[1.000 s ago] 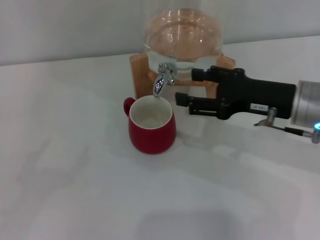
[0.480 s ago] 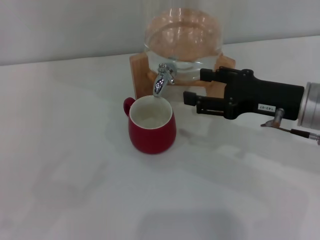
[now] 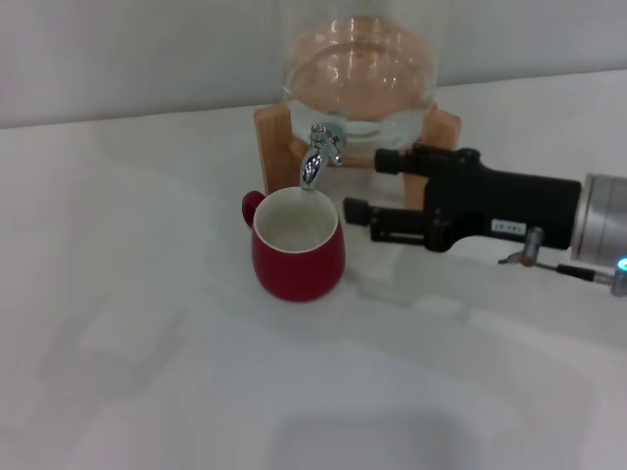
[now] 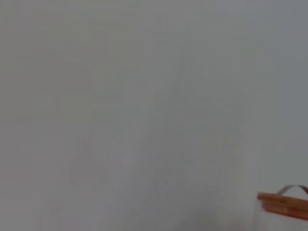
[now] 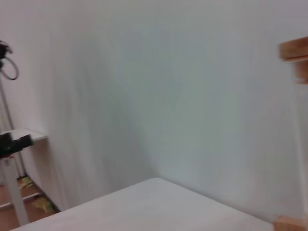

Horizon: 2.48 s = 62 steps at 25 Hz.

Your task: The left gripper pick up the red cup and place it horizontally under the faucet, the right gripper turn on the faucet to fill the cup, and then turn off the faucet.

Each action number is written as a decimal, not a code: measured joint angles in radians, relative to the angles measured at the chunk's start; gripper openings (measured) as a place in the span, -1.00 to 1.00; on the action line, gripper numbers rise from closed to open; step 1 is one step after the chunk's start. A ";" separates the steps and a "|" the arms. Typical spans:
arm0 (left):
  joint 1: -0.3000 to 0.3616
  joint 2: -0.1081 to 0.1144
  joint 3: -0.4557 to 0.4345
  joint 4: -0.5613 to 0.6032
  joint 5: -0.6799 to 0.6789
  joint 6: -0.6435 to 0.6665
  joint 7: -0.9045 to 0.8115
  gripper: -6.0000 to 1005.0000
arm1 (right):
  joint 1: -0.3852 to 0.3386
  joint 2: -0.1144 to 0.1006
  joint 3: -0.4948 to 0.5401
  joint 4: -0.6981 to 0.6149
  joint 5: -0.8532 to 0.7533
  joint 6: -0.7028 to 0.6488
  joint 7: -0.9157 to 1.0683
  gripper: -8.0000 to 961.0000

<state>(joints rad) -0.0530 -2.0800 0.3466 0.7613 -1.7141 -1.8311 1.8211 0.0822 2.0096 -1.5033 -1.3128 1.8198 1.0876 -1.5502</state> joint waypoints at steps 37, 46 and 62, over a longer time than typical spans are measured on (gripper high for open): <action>-0.039 -0.002 -0.004 -0.012 0.002 0.074 0.004 0.77 | -0.041 0.004 -0.360 -0.155 0.000 -0.457 -0.003 0.66; -0.039 -0.002 -0.005 -0.014 0.004 0.068 0.004 0.77 | -0.050 0.003 -0.342 -0.155 0.003 -0.454 -0.004 0.66; -0.039 0.000 -0.007 -0.014 0.004 0.075 0.004 0.77 | -0.045 0.003 -0.339 -0.147 0.010 -0.443 -0.004 0.66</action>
<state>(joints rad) -0.0920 -2.0800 0.3392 0.7470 -1.7099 -1.7565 1.8255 0.0374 2.0126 -1.8423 -1.4597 1.8301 0.6444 -1.5539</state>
